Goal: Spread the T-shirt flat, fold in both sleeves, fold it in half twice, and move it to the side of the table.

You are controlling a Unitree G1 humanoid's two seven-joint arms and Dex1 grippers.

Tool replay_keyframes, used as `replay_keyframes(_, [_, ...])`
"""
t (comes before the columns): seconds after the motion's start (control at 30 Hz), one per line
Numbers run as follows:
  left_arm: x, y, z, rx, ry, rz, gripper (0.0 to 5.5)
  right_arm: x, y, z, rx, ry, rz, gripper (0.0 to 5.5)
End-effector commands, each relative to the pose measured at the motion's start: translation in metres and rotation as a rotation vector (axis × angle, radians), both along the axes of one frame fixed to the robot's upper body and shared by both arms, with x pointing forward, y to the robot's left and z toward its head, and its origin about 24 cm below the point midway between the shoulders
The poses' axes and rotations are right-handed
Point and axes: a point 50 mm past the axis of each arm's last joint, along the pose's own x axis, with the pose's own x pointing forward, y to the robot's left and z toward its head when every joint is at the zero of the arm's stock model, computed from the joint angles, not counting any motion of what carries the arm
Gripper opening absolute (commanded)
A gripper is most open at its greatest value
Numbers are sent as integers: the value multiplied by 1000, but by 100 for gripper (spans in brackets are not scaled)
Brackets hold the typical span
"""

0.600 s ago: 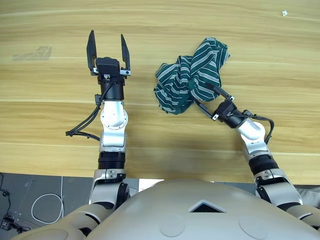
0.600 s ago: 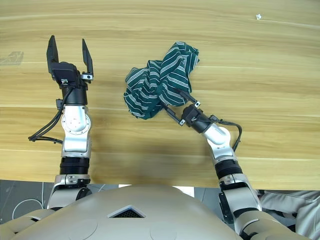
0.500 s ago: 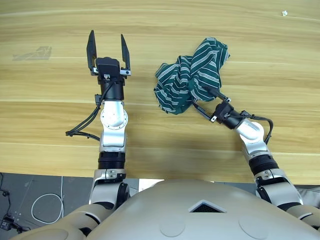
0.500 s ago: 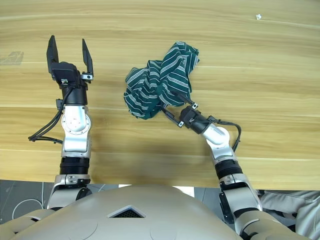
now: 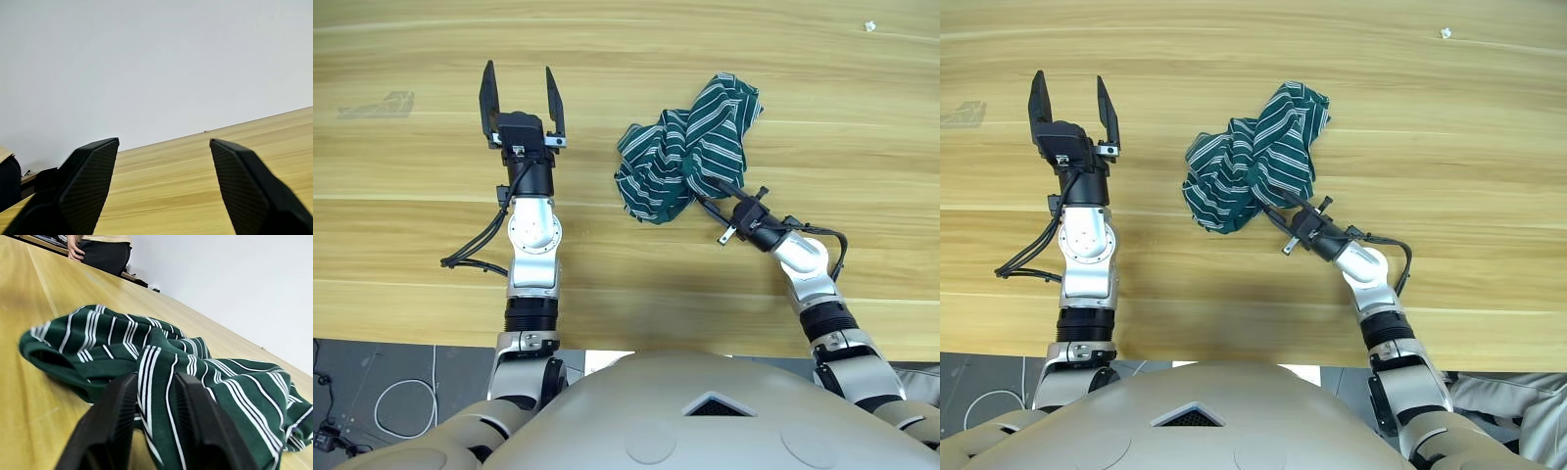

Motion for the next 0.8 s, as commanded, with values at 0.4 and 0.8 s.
replay_keyframes(0.4, [0, -2, 1, 5, 2, 1, 346, 4, 1, -7, -120, 18, 7, 2])
replay_keyframes(0.8, [-2, -4, 1, 79, -5, -27, 346, 13, -28, 51, 249, -47, 2, 2])
